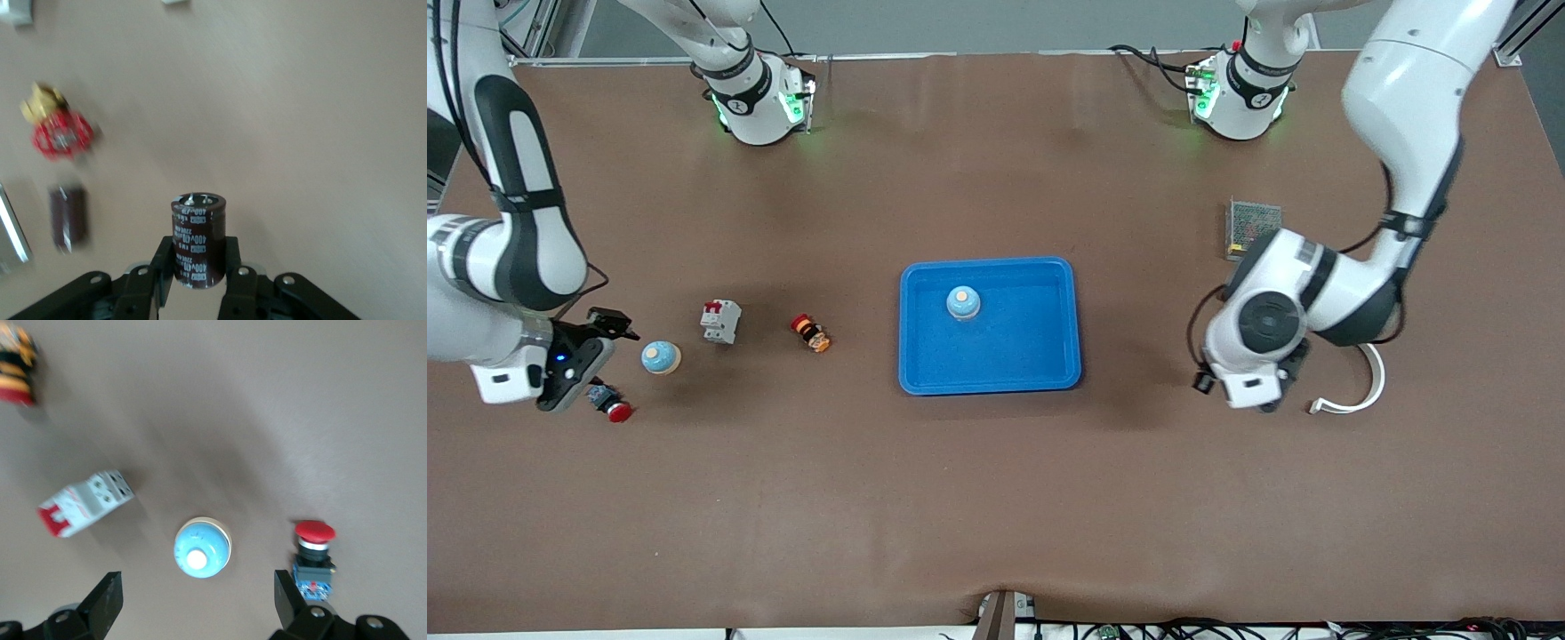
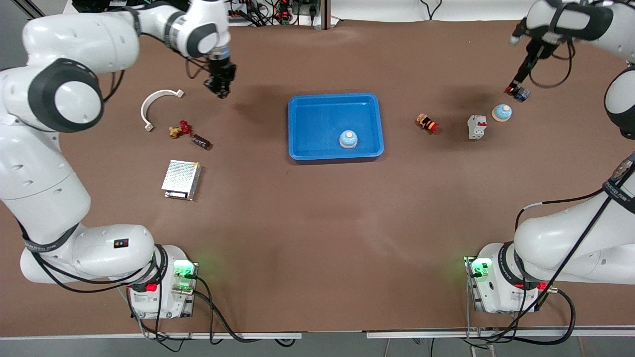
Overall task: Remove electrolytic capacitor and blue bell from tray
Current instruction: 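Set the capacitor by the red valve while the right gripper grasps the bell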
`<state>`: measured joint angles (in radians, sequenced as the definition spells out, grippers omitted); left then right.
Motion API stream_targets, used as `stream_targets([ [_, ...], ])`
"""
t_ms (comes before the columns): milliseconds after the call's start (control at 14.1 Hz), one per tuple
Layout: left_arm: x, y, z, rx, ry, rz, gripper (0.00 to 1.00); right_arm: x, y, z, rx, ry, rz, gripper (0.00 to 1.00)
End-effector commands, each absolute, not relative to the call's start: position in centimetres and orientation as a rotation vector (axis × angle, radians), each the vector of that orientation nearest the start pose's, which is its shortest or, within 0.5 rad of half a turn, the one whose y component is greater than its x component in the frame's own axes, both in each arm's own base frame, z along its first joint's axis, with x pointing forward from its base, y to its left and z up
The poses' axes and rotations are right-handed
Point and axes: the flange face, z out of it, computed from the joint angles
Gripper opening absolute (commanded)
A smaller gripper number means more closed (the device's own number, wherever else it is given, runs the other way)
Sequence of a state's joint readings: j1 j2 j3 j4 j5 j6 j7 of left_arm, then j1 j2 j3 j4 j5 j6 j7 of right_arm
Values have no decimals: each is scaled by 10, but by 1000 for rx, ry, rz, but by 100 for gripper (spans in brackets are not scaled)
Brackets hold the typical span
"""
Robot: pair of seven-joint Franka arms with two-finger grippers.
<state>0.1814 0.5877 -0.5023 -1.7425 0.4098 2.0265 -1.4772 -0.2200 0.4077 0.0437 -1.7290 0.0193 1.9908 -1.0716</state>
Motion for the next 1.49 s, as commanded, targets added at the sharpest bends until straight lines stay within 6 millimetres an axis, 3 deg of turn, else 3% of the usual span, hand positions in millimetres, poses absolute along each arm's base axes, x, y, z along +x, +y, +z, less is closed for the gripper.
stream_targets([
  [0, 611, -108, 251, -2621, -1274, 148, 0, 655, -73, 388, -2799, -1157, 169, 100],
  [213, 604, -56, 233, -2628, -1180, 202, 0, 663, -5, 428, -2878, -967, 220, 100],
  [356, 601, -23, 221, -2612, -1132, 160, 0, 665, 38, 442, -2925, -845, 216, 100],
  [569, 602, 9, 206, -2649, -1120, 181, 0, 662, 104, 458, -2951, -659, 177, 100],
  [924, 599, 18, 176, -2719, -1119, 195, 0, 638, 216, 467, -3021, -395, 175, 100],
  [995, 599, 18, 173, -2722, -1100, 182, 6, 631, 238, 466, -3025, -343, 181, 100],
  [1067, 599, 18, 172, -2723, -1073, 168, 32, 624, 258, 467, -3030, -293, 183, 100],
  [1138, 600, 17, 173, -2723, -1065, 162, 79, 617, 278, 467, -3037, -229, 171, 100],
  [1209, 602, 17, 178, -2724, -1067, 147, 100, 609, 298, 467, -3039, -177, 164, 100],
  [1422, 614, 4, 199, -2747, -1055, 91, 100, 585, 352, 466, -2984, -109, 178, 100],
])
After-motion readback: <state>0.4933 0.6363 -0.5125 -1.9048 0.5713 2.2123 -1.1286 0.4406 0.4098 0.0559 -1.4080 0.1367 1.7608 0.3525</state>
